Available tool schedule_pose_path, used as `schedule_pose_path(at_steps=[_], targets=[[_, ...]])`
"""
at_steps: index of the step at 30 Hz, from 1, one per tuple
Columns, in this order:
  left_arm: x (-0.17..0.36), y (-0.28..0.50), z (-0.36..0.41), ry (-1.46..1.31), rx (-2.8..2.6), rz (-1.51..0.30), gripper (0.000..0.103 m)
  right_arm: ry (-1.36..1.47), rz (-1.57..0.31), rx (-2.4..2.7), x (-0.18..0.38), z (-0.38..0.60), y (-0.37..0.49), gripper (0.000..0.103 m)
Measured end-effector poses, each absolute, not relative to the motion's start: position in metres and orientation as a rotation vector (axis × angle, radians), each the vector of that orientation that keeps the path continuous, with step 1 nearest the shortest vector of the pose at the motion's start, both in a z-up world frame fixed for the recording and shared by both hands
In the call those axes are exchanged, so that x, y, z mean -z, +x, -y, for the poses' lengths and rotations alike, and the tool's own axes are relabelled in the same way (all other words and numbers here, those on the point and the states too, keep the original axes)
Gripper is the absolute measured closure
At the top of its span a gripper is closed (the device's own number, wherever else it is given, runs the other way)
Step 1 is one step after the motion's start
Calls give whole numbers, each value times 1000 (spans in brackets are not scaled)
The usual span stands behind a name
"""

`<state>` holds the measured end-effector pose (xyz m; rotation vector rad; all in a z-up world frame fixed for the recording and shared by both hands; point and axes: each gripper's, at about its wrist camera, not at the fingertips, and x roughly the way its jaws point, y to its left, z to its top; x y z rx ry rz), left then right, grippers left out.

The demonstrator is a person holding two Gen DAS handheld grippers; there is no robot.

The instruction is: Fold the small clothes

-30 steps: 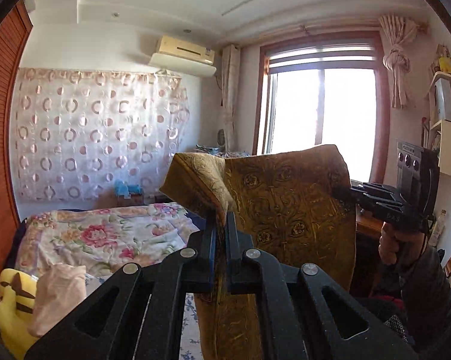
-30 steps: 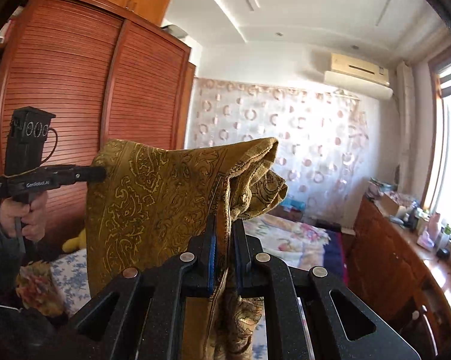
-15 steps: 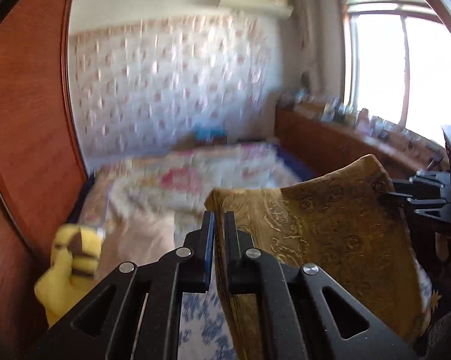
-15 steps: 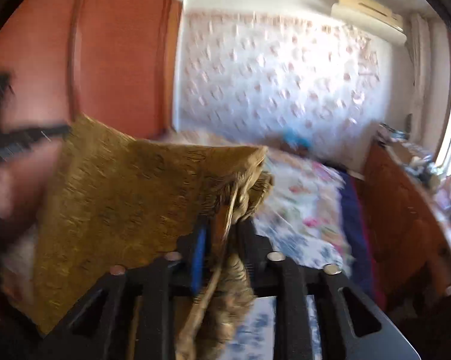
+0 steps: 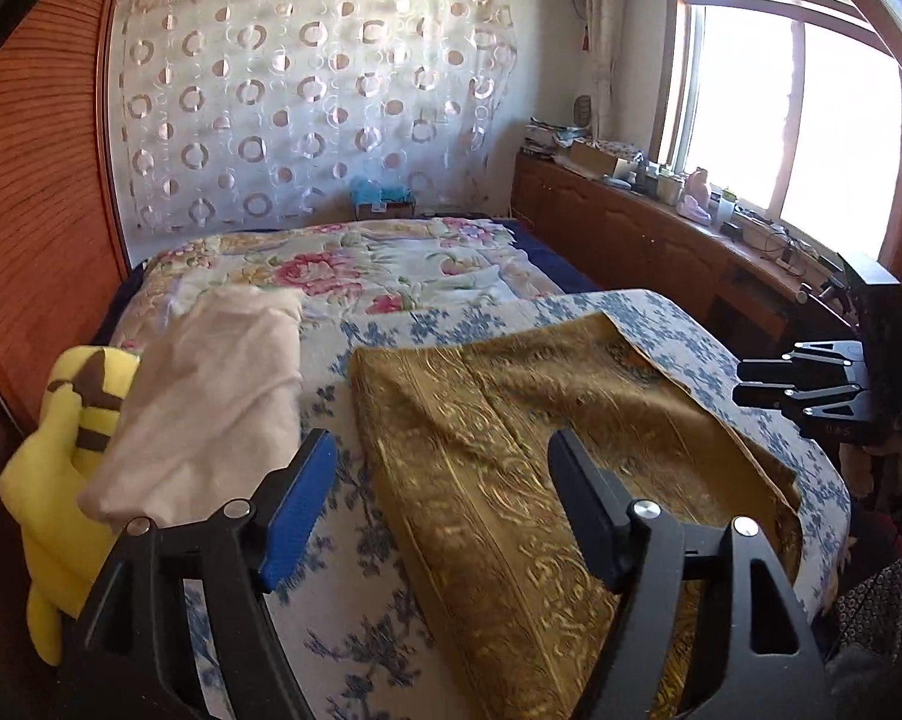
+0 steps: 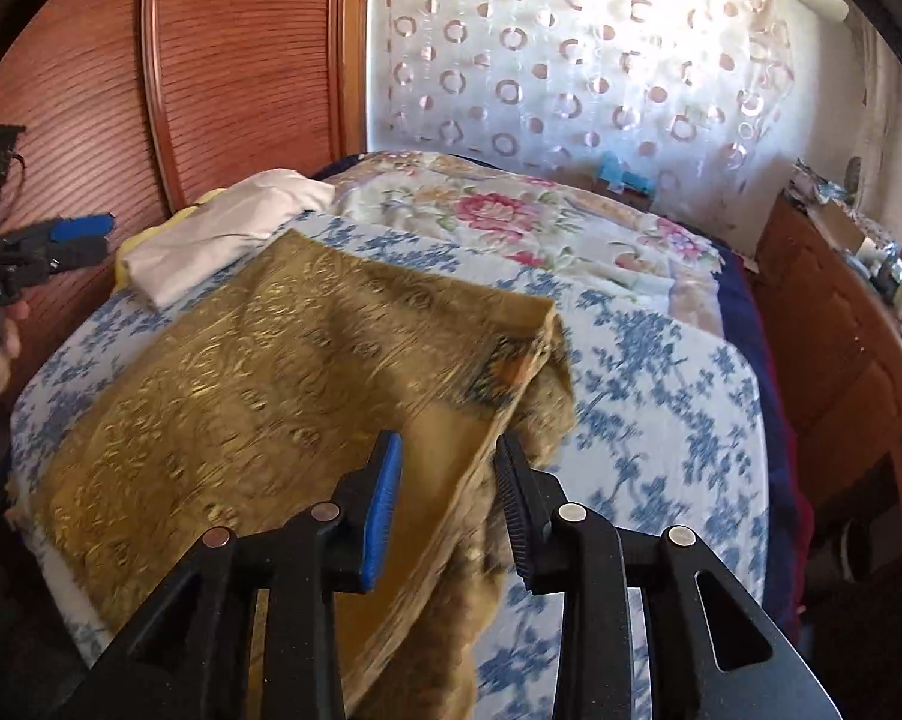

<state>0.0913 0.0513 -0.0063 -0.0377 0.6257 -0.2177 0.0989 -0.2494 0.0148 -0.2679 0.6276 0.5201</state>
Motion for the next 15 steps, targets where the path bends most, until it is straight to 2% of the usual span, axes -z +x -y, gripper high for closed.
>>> schedule_pose_path(at_steps=[7,15], targets=[[41,65,-33,-62,234,-708,29,-209,-665,-562,20,265,75,69],[75,56,-26,-45,225,-778,29,-270,-676,-519,21,270,68,69]])
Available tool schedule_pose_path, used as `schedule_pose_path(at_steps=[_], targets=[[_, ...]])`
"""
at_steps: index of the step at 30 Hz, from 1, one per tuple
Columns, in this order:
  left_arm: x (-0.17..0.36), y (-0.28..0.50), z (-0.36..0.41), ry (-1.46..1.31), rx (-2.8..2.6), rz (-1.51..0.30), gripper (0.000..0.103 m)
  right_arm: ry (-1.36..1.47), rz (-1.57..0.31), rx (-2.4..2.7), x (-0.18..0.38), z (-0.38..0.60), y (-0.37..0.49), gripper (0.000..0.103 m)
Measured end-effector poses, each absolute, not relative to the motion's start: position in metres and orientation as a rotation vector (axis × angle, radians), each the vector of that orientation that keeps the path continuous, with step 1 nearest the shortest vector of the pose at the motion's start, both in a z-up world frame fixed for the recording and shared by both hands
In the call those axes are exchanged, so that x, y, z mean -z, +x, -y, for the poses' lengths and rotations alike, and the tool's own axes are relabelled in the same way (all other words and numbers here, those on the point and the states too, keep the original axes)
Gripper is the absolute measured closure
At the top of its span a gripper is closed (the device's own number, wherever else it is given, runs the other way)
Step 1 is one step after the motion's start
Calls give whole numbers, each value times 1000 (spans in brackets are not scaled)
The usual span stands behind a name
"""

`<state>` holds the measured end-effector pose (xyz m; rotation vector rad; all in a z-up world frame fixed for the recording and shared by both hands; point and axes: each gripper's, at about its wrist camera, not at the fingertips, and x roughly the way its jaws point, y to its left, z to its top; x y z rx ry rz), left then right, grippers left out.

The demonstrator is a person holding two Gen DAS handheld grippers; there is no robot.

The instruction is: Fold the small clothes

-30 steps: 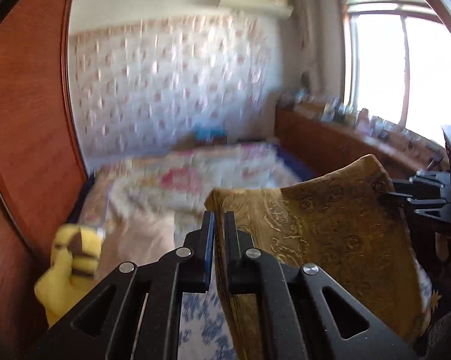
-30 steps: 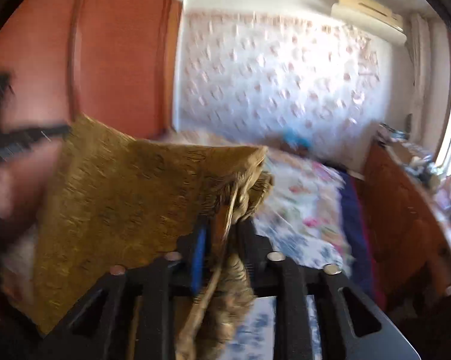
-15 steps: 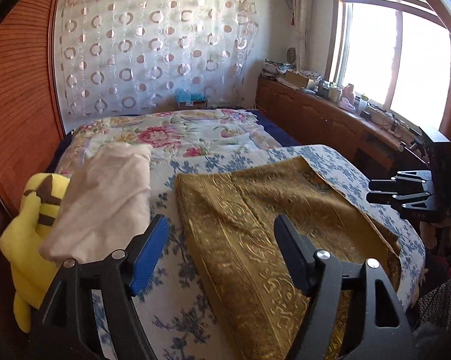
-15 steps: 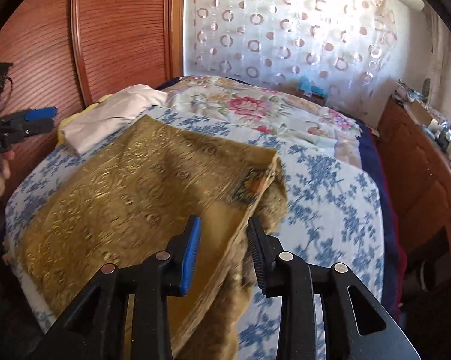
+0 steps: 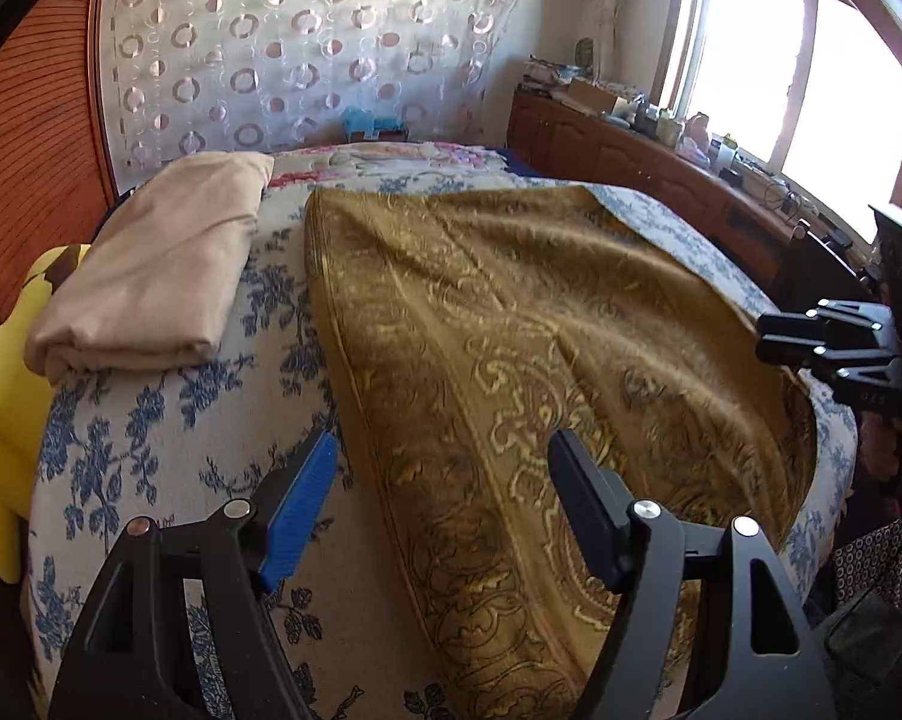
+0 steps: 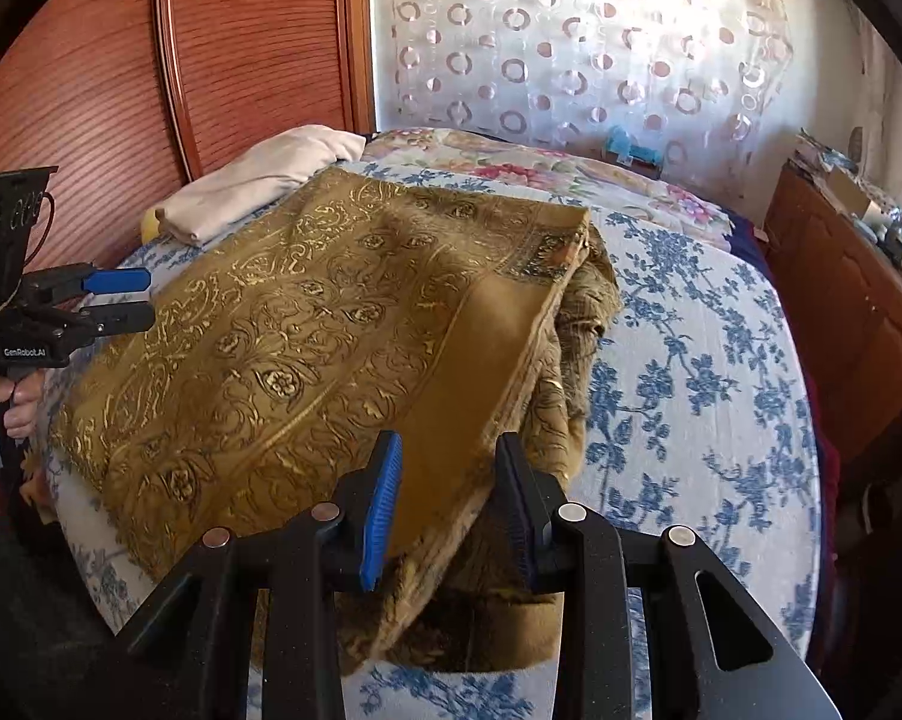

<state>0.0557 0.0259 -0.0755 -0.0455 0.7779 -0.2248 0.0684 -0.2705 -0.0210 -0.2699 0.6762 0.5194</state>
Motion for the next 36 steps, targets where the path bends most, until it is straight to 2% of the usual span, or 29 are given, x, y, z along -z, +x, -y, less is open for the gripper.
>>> schedule_pose_path(at_steps=[8,16,18,21,27,36], targets=[[89,51,-28,-32,191,-805,29,-390,-754,-525,32,260,57,69],[93,43,-24,-15,186,-814,29,-297,-724,-548,58,250,40,70],[95,41,-23,-12,183,-815,29,-253,-715,-557,60,254,39,86],[96,40,-21,-9,181,-817,29,-177,-702,-561,63,264,39,96],[93,32,-19,-14,183,-817,29,-89,-647,-539,58,280,21,97],[93,14,-21,-63,200,-822,29,-29,-659,-506,67,291,7,97]])
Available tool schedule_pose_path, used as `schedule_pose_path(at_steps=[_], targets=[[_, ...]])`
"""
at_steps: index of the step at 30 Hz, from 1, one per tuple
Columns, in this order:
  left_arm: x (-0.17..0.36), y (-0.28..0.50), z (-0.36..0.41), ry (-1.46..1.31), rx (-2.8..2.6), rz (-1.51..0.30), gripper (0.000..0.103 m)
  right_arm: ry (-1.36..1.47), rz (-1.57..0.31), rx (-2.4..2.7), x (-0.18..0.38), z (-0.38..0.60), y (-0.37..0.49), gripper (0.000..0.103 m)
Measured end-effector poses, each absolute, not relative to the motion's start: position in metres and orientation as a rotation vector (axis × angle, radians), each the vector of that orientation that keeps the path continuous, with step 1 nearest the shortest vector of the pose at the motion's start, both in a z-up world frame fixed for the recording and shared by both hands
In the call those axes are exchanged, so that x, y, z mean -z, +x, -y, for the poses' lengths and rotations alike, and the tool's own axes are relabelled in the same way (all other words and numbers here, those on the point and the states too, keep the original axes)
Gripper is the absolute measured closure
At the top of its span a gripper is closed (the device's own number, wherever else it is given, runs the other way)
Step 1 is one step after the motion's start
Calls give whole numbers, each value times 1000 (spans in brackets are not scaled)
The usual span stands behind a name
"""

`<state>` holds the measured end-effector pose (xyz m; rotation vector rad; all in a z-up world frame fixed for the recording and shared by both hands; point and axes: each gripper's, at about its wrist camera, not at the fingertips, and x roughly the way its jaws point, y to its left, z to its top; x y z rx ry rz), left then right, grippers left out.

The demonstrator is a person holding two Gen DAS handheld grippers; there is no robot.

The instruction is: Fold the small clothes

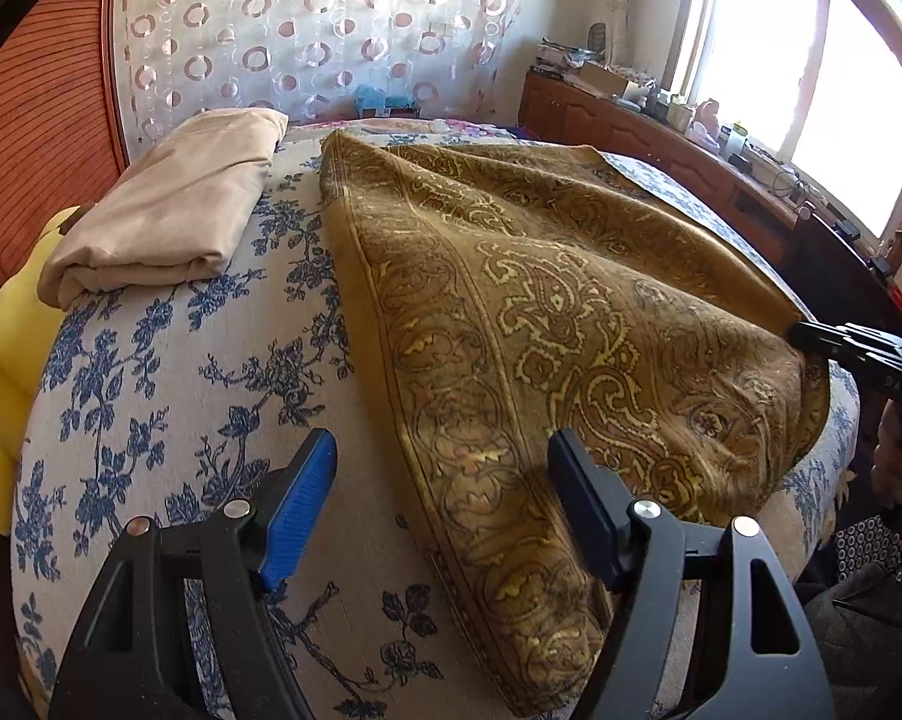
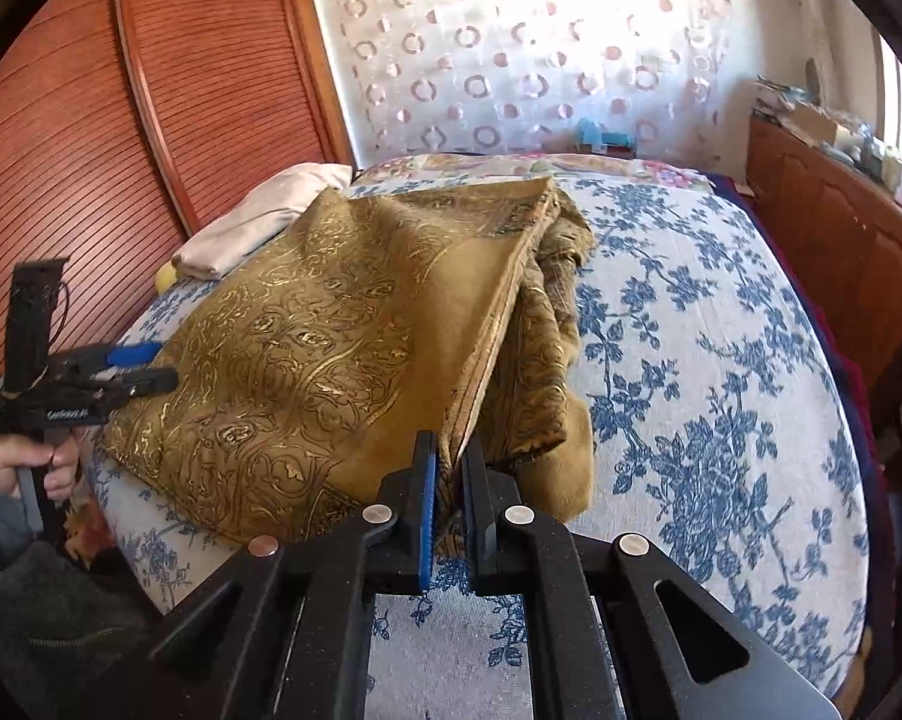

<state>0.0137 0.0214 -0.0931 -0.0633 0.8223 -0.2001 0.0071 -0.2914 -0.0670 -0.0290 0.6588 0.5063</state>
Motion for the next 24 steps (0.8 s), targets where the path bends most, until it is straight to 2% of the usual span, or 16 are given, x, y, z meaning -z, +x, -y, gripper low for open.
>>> schedule_pose_path(at_steps=[2,4,5,7,9,10,14,18,24], targets=[[93,11,-23,-71,196,-822,29,1,-652,-497,66,293,6,97],[93,10,-23,-75,196,-823,29,26,-651,-473,65,294,6,90],[93,9,-23,-77,197,-823,29,30,-648,-453,65,294,6,80],[93,8,-23,-82,198,-822,29,33,-630,-436,64,295,2,73],[93,7,-23,-89,199,-822,29,32,-630,-420,64,294,0,56],[94,6,-23,-95,201,-822,29,31,-630,-412,63,294,-1,53],[95,3,-24,-103,216,-821,31,28,-624,-379,64,295,-3,48],[96,-1,-25,-115,241,-824,49,37,-651,-362,67,297,1,42],[97,-9,-26,-119,258,-823,59,38,-715,-384,75,293,9,40]])
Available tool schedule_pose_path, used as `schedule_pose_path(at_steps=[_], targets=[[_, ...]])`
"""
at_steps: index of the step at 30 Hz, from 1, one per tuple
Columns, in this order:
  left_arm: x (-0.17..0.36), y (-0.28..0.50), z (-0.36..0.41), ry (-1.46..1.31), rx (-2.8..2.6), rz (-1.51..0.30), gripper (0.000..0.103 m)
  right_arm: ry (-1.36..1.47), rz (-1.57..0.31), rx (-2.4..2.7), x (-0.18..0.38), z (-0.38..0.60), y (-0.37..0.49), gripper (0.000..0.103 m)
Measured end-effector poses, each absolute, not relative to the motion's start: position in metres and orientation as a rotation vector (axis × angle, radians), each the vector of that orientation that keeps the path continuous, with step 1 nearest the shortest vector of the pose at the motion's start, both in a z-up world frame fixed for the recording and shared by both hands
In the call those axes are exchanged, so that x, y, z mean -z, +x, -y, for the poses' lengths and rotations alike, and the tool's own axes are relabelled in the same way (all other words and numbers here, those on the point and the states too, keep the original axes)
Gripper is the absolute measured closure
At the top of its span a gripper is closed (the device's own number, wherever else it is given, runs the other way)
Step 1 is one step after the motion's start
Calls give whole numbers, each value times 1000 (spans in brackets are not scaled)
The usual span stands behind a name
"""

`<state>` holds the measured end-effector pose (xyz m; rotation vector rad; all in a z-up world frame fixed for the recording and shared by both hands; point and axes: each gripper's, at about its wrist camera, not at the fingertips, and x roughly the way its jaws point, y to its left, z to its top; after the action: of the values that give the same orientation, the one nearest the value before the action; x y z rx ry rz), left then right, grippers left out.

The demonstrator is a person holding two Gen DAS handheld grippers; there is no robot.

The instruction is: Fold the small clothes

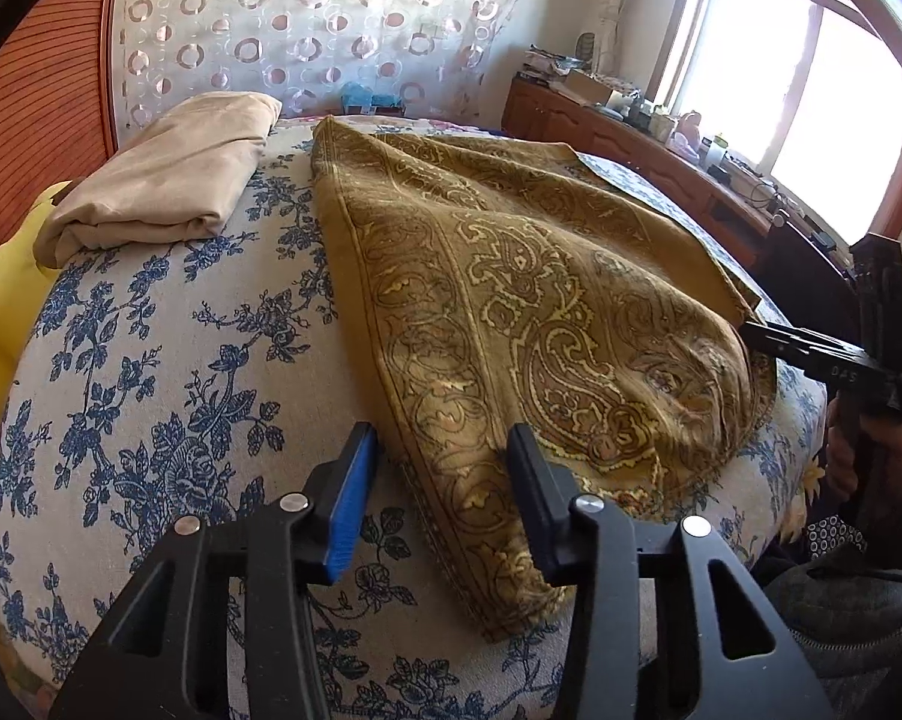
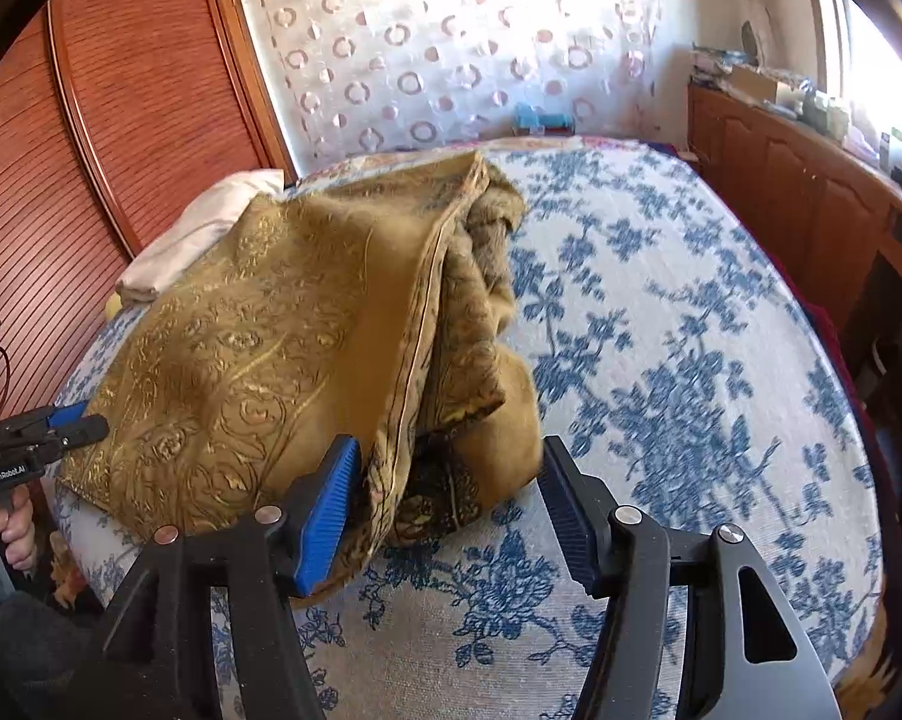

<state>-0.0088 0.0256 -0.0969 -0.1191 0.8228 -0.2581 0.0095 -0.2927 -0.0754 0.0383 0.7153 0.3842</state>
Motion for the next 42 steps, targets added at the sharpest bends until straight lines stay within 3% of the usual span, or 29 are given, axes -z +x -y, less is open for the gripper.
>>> schedule_pose_path(at_steps=[7,10,13,14,15,17,23,30,42], targets=[[98,-17,-26,-114,272,-821,64,-26,-716,-456,77,274,5,41],[98,-16,-27,-119,277,-821,65,-60,-713,-469,79,267,5,57],[98,-16,-27,-122,293,-821,78,-71,-715,-479,80,264,7,77],[98,-16,-26,-120,294,-817,89,-74,-714,-478,80,265,8,86],[97,-16,-26,-117,293,-812,94,-69,-709,-485,79,266,8,95],[91,-16,-27,-134,303,-792,96,-39,-698,-535,73,269,11,98],[41,-3,-29,-163,341,-670,97,-15,-570,-612,27,279,19,99],[-9,65,-37,-178,349,-574,97,-37,-477,-624,-14,279,71,99],[2,203,-43,-203,283,-658,97,-55,-615,-571,-13,241,213,99]])
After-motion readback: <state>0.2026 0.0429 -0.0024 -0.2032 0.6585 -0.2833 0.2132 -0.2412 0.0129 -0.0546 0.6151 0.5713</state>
